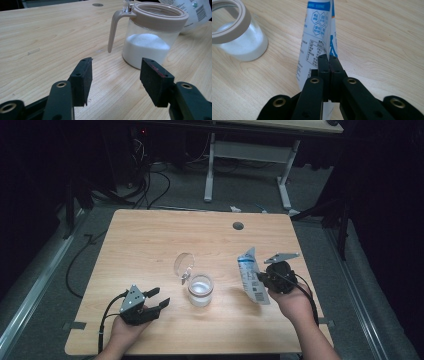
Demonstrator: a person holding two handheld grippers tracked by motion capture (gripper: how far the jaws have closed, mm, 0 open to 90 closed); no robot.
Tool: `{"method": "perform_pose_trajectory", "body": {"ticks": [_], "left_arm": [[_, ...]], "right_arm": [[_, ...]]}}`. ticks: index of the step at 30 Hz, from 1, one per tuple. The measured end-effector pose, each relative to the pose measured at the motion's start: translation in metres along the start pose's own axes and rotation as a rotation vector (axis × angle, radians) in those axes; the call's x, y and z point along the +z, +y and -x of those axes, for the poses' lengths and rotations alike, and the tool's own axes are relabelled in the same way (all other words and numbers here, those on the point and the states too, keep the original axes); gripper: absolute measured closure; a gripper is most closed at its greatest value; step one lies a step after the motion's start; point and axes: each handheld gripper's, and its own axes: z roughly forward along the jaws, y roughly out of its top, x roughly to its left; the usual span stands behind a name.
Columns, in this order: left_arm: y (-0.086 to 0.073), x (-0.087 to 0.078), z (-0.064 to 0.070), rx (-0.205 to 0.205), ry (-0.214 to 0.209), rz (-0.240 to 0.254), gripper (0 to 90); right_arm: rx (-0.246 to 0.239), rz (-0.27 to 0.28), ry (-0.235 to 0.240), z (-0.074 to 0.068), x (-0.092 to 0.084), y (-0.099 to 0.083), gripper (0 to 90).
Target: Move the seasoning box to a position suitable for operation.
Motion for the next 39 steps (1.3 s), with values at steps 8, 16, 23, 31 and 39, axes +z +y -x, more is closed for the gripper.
{"method": "perform_pose_trajectory", "body": {"ticks": [8, 16, 23, 31, 39], "left_arm": [[-0.001, -0.002, -0.003, -0.012, 0.009, 0.008, 42.2], [-0.003, -0.004, -0.007, -0.037, 0.023, 0.011, 41.6], [-0.006, -0.016, -0.017, -0.066, 0.023, 0.013, 41.4], [-0.012, -0.031, -0.032, -0.101, 0.039, 0.017, 40.0], [-0.023, -0.057, -0.042, -0.127, 0.097, 0.027, 36.4]], "right_arm": [[0.063, 0.121, 0.031, 0.002, -0.003, -0.02, 90.0], [0.065, 0.21, 0.027, 0.003, -0.003, -0.035, 90.0], [0.058, 0.299, 0.016, 0.0, -0.001, -0.045, 90.0], [0.069, 0.428, 0.028, -0.004, 0.0, -0.056, 90.0], [0.089, 0.53, 0.04, -0.002, 0.006, -0.07, 90.0]]}}
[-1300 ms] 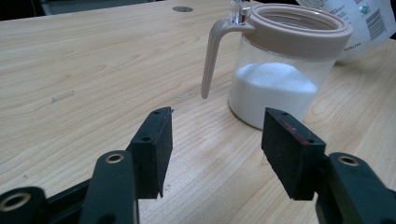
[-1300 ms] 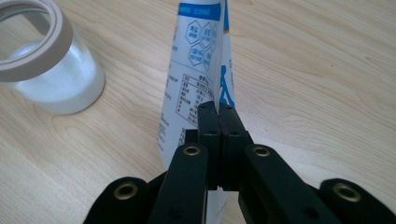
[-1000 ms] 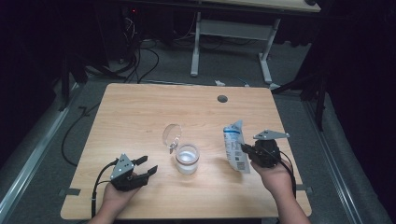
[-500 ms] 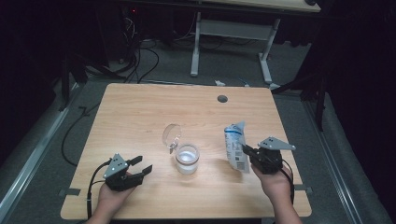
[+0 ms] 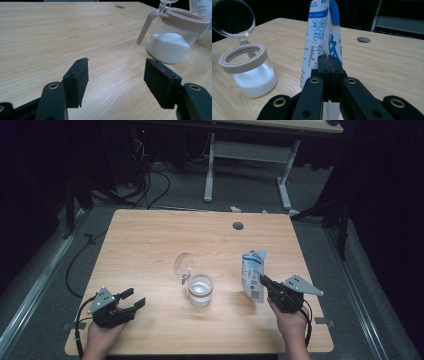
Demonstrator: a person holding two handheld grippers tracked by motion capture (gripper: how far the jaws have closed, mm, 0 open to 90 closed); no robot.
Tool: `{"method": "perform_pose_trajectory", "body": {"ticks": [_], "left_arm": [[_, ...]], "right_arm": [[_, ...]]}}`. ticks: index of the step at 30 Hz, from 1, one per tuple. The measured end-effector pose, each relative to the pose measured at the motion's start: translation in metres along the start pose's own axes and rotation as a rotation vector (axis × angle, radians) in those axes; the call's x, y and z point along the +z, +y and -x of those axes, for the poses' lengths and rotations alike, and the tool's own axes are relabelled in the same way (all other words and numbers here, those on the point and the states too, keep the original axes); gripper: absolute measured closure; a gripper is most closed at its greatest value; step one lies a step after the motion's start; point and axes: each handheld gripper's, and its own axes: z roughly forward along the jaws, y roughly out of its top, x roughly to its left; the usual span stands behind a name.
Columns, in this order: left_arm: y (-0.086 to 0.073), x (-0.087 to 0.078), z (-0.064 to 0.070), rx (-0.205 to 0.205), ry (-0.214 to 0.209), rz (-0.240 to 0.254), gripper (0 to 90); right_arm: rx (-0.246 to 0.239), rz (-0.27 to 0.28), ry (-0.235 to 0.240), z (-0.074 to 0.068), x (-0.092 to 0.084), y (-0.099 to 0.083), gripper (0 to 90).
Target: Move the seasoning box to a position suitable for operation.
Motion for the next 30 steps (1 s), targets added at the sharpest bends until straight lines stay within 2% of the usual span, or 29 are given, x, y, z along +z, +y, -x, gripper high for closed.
{"method": "perform_pose_trajectory", "body": {"ticks": [1, 2, 3, 4, 6, 8, 16, 20, 24, 26, 30], "left_arm": [[-0.001, -0.003, -0.001, 0.005, 0.022, -0.006, 36.4], [-0.003, -0.006, -0.001, 0.008, 0.046, -0.011, 36.4], [-0.006, -0.011, 0.0, 0.027, 0.102, -0.03, 36.4], [-0.006, -0.011, 0.0, 0.027, 0.102, -0.03, 36.4], [-0.008, -0.014, -0.001, 0.041, 0.134, -0.041, 36.4], [-0.009, -0.018, -0.002, 0.037, 0.16, -0.034, 36.5], [-0.015, -0.025, 0.001, 0.075, 0.186, -0.053, 37.0], [-0.018, -0.027, 0.003, 0.082, 0.183, -0.063, 37.3], [-0.019, -0.028, 0.006, 0.085, 0.178, -0.069, 37.3], [-0.019, -0.028, 0.008, 0.087, 0.178, -0.068, 37.3], [-0.021, -0.027, 0.011, 0.091, 0.172, -0.079, 37.3]], "right_arm": [[-0.003, 0.006, -0.004, 0.0, 0.0, -0.002, 90.0], [-0.028, 0.003, -0.009, 0.0, 0.0, -0.003, 90.0], [-0.029, 0.006, -0.012, 0.001, -0.002, -0.002, 90.0], [-0.029, 0.006, -0.012, 0.001, -0.002, -0.002, 90.0], [-0.005, 0.021, -0.007, 0.006, -0.004, -0.006, 90.0], [-0.004, 0.022, -0.008, 0.009, -0.003, -0.009, 90.0], [-0.009, 0.025, -0.035, 0.014, 0.006, -0.008, 90.0], [0.012, 0.025, -0.029, 0.017, 0.015, -0.008, 90.0], [-0.007, 0.039, -0.041, 0.016, 0.019, -0.005, 90.0], [0.0, 0.059, -0.041, 0.018, 0.021, -0.004, 90.0], [0.009, 0.064, -0.051, 0.022, 0.025, -0.006, 90.0]]}}
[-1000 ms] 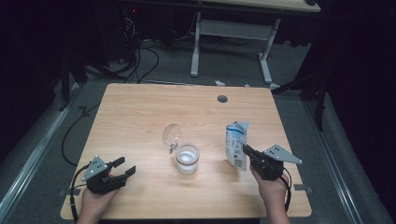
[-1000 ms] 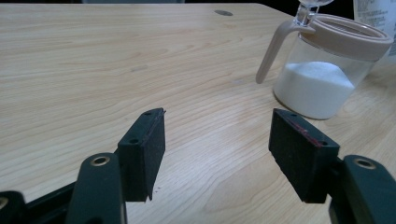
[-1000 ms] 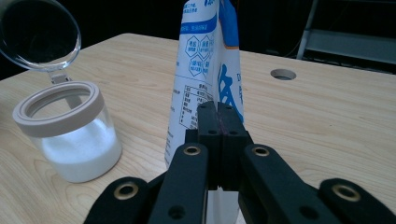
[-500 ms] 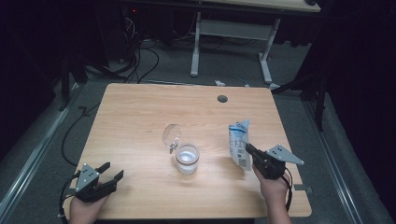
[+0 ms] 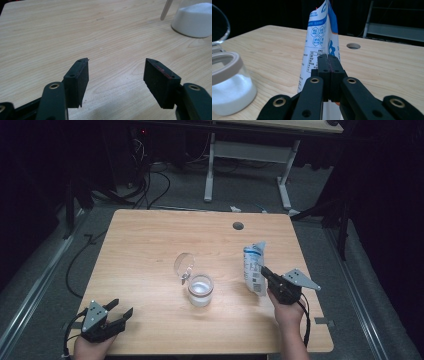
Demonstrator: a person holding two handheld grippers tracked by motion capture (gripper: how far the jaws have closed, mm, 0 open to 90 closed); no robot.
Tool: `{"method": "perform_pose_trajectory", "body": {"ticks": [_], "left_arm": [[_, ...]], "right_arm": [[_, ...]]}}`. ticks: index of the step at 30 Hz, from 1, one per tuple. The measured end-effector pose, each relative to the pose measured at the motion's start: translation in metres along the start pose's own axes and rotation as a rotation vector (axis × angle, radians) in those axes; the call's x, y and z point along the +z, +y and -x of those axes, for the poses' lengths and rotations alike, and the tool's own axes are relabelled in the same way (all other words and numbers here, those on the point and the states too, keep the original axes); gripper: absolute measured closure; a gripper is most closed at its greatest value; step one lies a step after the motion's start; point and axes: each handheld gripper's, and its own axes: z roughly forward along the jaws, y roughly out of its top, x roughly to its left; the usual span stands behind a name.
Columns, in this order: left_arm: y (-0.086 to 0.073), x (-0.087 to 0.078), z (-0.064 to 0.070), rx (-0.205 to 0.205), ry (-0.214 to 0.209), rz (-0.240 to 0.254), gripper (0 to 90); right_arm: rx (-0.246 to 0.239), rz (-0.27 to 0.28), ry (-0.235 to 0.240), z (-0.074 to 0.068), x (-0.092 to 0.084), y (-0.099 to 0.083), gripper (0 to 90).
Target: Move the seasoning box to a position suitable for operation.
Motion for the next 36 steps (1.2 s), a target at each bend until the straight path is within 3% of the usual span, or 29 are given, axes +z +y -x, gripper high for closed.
{"method": "perform_pose_trajectory", "body": {"ticks": [8, 15, 31, 35, 36], "left_arm": [[0.001, 0.004, 0.004, 0.019, -0.016, -0.001, 37.4], [0.005, 0.005, 0.004, 0.012, -0.026, 0.017, 37.4], [0.015, 0.013, 0.006, 0.013, -0.06, 0.04, 37.3], [0.016, 0.016, 0.007, 0.019, -0.067, 0.038, 37.3], [0.017, 0.016, 0.008, 0.022, -0.07, 0.037, 37.3]], "right_arm": [[0.01, -0.014, -0.017, 0.005, -0.001, -0.008, 90.0], [0.017, -0.016, -0.02, 0.008, -0.008, -0.013, 89.9], [0.018, -0.036, -0.022, 0.002, -0.021, -0.024, 88.6], [0.016, -0.047, -0.023, 0.0, -0.022, -0.026, 86.9], [0.019, -0.053, -0.027, 0.0, -0.022, -0.027, 83.0]]}}
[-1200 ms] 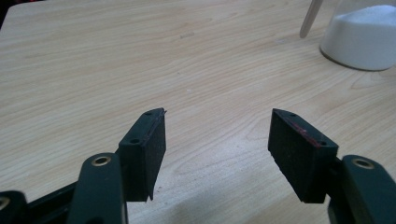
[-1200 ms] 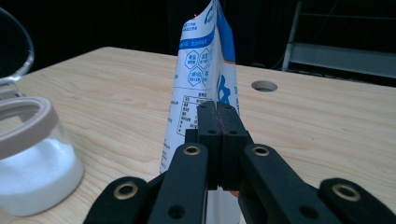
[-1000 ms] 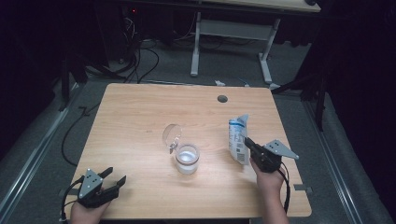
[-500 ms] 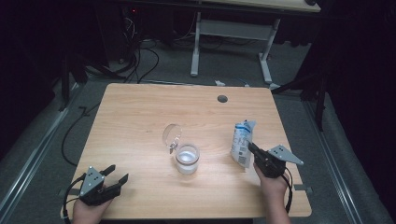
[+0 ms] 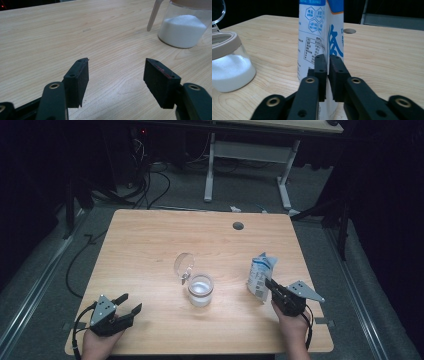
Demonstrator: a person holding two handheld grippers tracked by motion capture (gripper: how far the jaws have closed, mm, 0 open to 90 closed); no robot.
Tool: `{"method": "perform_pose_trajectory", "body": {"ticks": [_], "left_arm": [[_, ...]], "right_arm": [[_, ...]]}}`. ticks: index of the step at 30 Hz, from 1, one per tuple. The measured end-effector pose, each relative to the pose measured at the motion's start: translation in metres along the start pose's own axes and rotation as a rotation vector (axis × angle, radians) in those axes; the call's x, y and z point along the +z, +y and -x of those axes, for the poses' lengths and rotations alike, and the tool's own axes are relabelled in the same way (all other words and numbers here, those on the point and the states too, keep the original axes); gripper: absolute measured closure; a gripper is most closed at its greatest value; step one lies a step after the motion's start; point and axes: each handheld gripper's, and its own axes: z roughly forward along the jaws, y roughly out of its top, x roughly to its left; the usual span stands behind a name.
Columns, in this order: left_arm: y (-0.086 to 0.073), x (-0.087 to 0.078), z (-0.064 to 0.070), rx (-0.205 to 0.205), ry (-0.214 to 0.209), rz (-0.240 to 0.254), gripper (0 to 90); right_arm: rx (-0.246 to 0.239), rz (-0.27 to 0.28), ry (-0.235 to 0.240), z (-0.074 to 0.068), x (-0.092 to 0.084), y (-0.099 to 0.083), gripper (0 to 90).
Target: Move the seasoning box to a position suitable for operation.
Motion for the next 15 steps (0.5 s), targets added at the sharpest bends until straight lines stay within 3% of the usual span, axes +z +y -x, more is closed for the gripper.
{"method": "perform_pose_trajectory", "body": {"ticks": [15], "left_arm": [[0.0025, 0.004, 0.0016, -0.02, -0.016, -0.008, 37.6]], "right_arm": [[0.001, -0.037, -0.04, -0.0045, 0.0052, 0.0014, 52.1]]}}
